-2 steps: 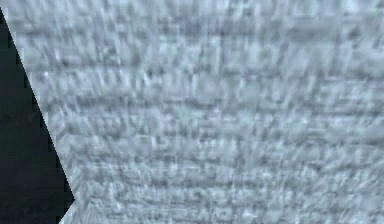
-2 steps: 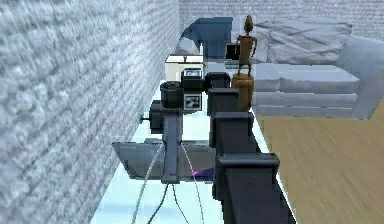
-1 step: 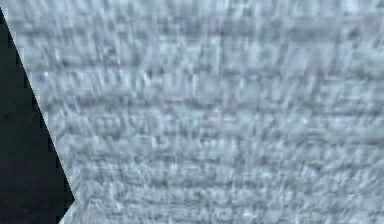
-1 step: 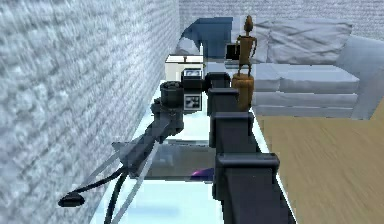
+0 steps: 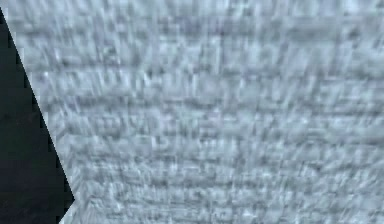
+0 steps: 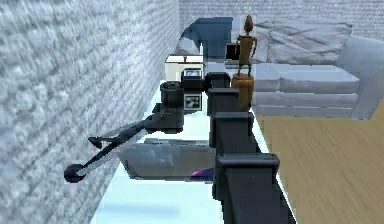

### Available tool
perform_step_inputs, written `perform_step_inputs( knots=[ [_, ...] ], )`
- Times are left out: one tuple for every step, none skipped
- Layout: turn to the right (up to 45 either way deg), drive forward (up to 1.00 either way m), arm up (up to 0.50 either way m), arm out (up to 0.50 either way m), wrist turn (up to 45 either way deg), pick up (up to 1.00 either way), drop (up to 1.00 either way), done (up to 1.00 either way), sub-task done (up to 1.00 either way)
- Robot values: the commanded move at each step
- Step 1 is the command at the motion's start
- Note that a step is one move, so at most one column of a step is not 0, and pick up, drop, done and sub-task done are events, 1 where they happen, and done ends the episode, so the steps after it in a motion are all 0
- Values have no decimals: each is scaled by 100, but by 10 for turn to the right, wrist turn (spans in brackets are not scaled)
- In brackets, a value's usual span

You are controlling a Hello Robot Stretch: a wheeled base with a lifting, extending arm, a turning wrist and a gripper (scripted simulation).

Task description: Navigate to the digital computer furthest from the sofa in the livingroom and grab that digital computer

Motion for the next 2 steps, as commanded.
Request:
perform_step_inputs(
  knots=[
    [0, 0, 0, 0, 450, 0, 0, 0, 0],
    [0, 0, 0, 0, 450, 0, 0, 0, 0]
  ],
)
